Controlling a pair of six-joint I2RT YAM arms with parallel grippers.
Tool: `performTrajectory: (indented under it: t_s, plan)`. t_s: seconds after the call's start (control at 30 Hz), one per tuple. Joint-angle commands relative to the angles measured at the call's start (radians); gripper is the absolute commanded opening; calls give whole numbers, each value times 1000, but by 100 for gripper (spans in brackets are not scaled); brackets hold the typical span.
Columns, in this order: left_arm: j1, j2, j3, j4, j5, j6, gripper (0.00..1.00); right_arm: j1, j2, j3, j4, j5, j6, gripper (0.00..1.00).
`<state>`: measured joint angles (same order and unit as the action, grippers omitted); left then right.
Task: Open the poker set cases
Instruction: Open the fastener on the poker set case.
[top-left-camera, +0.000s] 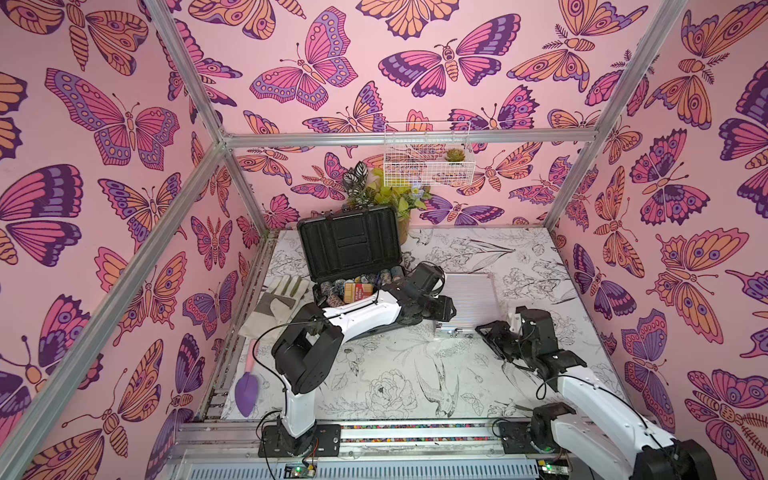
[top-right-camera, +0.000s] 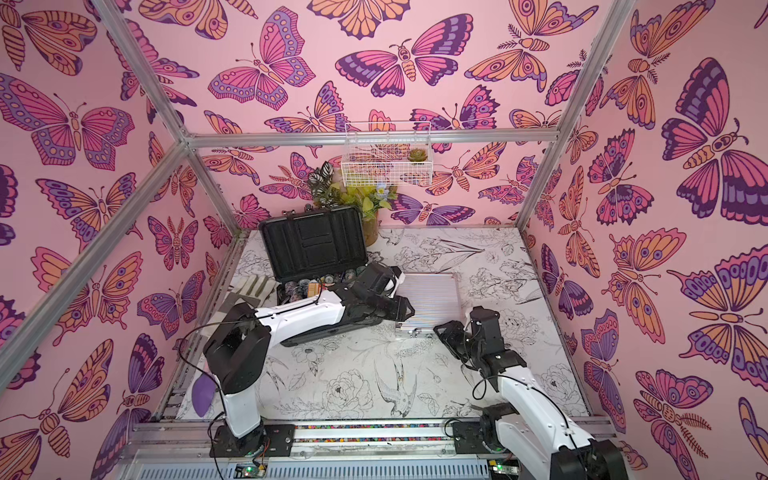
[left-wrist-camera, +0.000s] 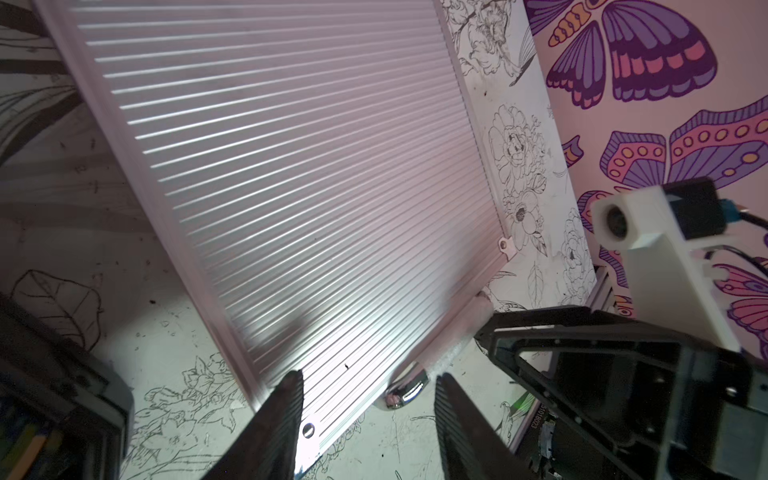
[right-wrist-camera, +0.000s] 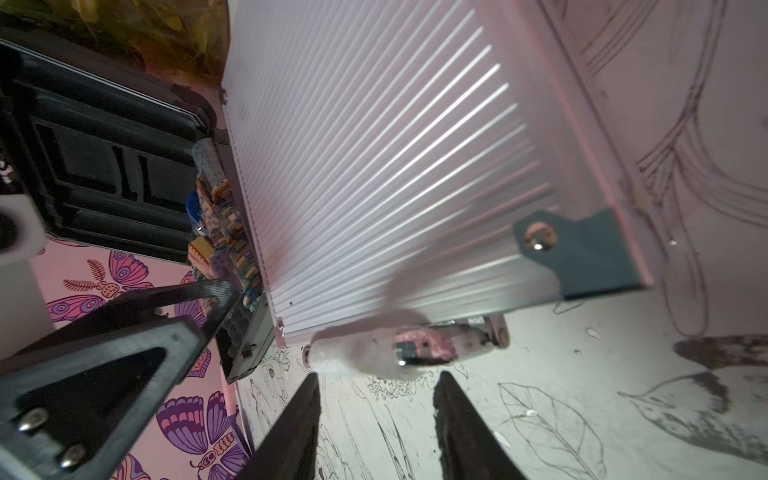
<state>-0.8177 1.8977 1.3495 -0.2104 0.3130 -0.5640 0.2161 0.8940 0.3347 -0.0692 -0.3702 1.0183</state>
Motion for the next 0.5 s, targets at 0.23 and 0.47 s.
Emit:
performTrajectory:
  t_s: [0.23, 0.47]
  plan:
    - [12, 103, -7, -62, -19, 8, 53, 111, 30, -111, 257, 92, -11, 54]
    - [21, 112, -3, -66, -4, -5, 53, 154, 97, -148, 446, 143, -129, 55]
